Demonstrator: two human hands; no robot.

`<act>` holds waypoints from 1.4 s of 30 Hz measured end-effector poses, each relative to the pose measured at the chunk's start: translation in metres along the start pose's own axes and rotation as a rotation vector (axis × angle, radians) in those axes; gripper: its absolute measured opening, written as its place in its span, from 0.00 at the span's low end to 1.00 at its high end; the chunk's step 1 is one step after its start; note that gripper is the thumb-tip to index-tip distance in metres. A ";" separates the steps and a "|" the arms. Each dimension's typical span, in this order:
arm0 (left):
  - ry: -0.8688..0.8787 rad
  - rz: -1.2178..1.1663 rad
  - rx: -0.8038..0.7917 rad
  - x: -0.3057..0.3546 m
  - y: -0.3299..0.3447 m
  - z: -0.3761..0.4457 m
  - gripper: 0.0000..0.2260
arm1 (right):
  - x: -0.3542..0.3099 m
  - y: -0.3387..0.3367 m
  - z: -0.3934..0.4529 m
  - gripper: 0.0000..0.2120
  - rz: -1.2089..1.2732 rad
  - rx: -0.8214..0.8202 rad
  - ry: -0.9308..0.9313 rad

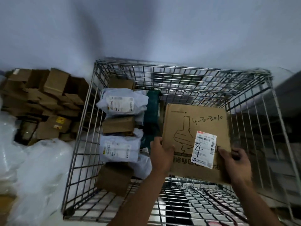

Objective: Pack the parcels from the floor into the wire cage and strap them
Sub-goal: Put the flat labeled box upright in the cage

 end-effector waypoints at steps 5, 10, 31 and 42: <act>-0.087 0.026 -0.078 -0.012 0.036 0.036 0.15 | 0.029 -0.007 0.040 0.17 0.010 -0.055 0.072; -0.179 -0.016 -0.145 -0.026 0.072 0.089 0.15 | 0.050 -0.003 0.108 0.15 -0.031 -0.047 0.128; -0.304 0.035 -0.270 -0.096 0.132 0.255 0.34 | 0.115 0.099 0.318 0.15 -0.138 -0.239 0.145; -0.335 -0.069 -0.351 -0.051 0.136 0.250 0.27 | 0.068 0.190 0.269 0.19 -0.241 -0.719 0.135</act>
Point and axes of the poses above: each hand's wrist, its own z-axis towards the middle knuckle, its own y-axis out of the palm, x = y × z, the point moved 1 cm from there along z, towards the middle knuckle, and after that the axes turned 13 degrees about -x, right-handed, at the moved point
